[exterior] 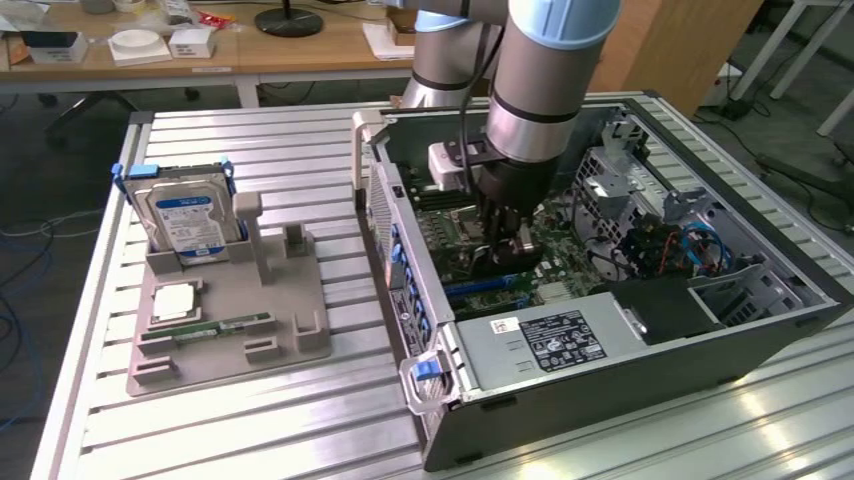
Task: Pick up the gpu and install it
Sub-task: 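Insert the gpu into the slot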
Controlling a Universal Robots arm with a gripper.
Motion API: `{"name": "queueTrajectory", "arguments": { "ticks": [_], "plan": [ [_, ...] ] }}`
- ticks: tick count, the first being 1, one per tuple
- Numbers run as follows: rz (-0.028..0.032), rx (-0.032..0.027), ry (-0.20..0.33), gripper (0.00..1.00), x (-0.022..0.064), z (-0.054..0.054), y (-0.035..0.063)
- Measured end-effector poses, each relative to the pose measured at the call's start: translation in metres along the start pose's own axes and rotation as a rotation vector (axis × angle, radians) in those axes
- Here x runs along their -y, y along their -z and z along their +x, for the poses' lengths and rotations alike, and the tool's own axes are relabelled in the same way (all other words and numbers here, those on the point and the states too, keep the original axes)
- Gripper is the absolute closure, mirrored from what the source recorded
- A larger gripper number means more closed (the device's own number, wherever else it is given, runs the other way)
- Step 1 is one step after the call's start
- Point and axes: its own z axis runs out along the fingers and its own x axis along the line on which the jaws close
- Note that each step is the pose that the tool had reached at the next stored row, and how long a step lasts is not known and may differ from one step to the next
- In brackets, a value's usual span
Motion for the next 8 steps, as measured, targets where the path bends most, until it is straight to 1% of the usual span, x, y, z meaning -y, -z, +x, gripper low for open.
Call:
{"name": "queueTrajectory", "arguments": {
  "ticks": [8],
  "plan": [
    [0.0006,-0.0001,0.000,0.74,-0.0055,0.0002,-0.0031]
  ]
}}
